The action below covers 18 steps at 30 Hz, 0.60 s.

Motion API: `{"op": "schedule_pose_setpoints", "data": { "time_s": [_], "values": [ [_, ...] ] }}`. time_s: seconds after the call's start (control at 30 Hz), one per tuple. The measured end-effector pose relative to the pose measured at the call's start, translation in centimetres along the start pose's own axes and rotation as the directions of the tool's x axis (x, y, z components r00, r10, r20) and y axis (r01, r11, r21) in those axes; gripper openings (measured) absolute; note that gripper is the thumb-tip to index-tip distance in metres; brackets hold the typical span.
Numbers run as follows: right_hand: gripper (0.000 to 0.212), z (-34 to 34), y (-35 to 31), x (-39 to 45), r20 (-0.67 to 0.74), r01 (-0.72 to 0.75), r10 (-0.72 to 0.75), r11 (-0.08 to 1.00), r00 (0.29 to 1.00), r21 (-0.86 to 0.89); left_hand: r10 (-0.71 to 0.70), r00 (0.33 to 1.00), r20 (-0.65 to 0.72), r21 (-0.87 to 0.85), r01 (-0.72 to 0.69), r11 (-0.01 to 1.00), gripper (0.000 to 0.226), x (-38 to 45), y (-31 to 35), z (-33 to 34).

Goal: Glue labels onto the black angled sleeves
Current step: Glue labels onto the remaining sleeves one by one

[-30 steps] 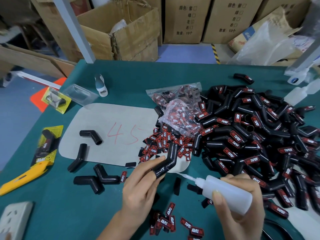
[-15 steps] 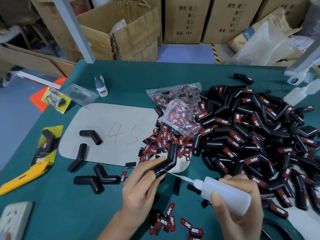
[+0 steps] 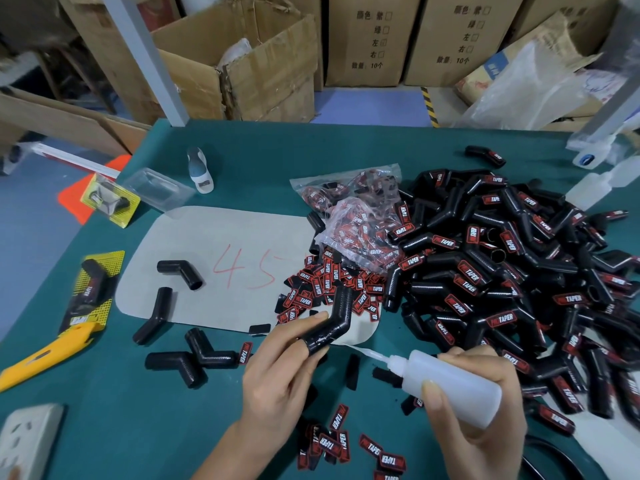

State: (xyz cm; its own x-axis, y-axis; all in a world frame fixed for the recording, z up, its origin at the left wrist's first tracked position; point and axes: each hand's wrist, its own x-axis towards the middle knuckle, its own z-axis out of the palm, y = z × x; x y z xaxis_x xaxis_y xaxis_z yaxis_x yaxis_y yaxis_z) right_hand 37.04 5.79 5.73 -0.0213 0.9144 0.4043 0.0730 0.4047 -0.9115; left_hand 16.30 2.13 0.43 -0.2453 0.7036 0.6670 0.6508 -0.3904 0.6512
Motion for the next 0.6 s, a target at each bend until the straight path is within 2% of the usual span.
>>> {"op": "schedule_pose_setpoints", "data": {
  "time_s": [0.23, 0.37, 0.6],
  "values": [
    [0.031, 0.4, -0.2, -0.2, 0.049, 0.029, -0.031, 0.999, 0.998, 0.037, 0.011, 0.999, 0.03, 0.017, -0.012, 1.0, 0.017, -0.4, -0.4, 0.1],
    [0.024, 0.4, -0.1, -0.1, 0.042, 0.009, -0.011, 0.999, 0.999, 0.045, 0.015, 1.0, 0.024, 0.016, -0.015, 1.0, 0.015, -0.4, -0.6, 0.1],
    [0.032, -0.6, 0.7, 0.2, 0.001, -0.017, 0.017, 1.0, 1.0, 0.02, -0.087, 0.996, -0.007, -0.059, 0.087, 0.994, 0.017, 0.0, -0.2, 0.0]
  ]
}}
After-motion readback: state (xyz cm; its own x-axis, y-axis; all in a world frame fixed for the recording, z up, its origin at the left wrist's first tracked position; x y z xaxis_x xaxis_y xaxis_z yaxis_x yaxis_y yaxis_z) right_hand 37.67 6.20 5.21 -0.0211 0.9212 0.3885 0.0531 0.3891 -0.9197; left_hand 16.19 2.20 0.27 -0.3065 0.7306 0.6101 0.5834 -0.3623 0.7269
